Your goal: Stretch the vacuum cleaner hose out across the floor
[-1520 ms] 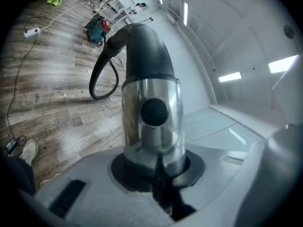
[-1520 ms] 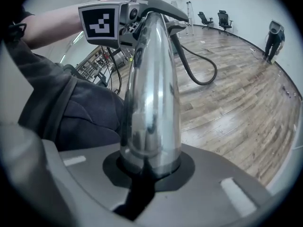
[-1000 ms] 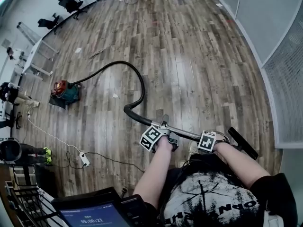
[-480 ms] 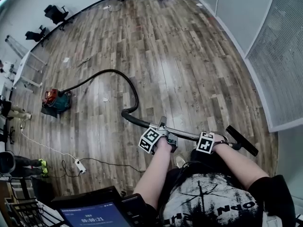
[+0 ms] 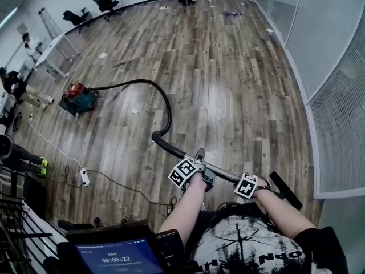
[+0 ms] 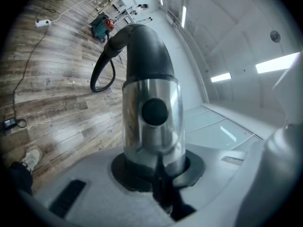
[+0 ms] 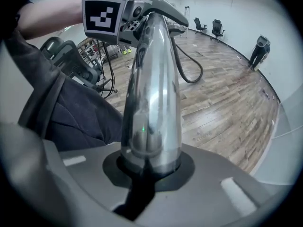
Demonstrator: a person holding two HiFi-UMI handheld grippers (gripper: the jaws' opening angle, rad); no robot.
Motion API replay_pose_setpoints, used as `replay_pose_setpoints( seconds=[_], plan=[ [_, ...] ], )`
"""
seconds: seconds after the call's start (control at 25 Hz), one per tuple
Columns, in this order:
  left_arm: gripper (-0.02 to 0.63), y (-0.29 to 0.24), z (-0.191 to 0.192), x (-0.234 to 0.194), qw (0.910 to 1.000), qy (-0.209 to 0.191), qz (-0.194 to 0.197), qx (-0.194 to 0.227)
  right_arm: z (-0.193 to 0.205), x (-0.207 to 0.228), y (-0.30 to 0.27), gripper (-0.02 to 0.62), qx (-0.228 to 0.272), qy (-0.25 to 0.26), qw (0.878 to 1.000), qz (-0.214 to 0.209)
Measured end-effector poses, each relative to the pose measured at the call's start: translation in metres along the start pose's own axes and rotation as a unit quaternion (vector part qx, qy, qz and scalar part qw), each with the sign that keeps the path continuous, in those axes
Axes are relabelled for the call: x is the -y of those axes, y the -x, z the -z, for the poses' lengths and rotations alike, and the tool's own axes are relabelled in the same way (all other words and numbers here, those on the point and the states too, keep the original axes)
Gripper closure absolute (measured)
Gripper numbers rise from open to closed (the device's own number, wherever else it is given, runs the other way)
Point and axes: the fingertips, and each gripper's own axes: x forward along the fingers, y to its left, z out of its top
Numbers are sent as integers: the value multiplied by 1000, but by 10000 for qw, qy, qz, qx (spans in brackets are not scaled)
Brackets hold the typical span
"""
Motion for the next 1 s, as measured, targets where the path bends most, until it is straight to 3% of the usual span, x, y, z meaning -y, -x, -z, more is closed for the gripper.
replay_pose_setpoints(
  seconds=[0.24, 0.52, 0.76, 0.92, 1.0],
  plan=[
    [554, -1, 67, 15, 9991, 174, -89, 379, 74, 14, 22, 545, -89, 431, 9990, -122],
    [554, 16, 129, 18, 9969, 219, -450, 614, 137, -3, 30, 545, -84, 703, 9961, -527],
    [554, 44, 162, 11, 9947, 284, -583, 800, 168, -26, 31, 545, -90, 896, 9939, -637],
    [554, 54, 178, 8, 9961, 245, -474, 696, 180, -57, 26, 545, 28, 636, 9940, -892],
    [554, 64, 186, 11, 9967, 204, -410, 674, 187, -63, 31, 545, -3, 651, 9955, -687]
  ],
)
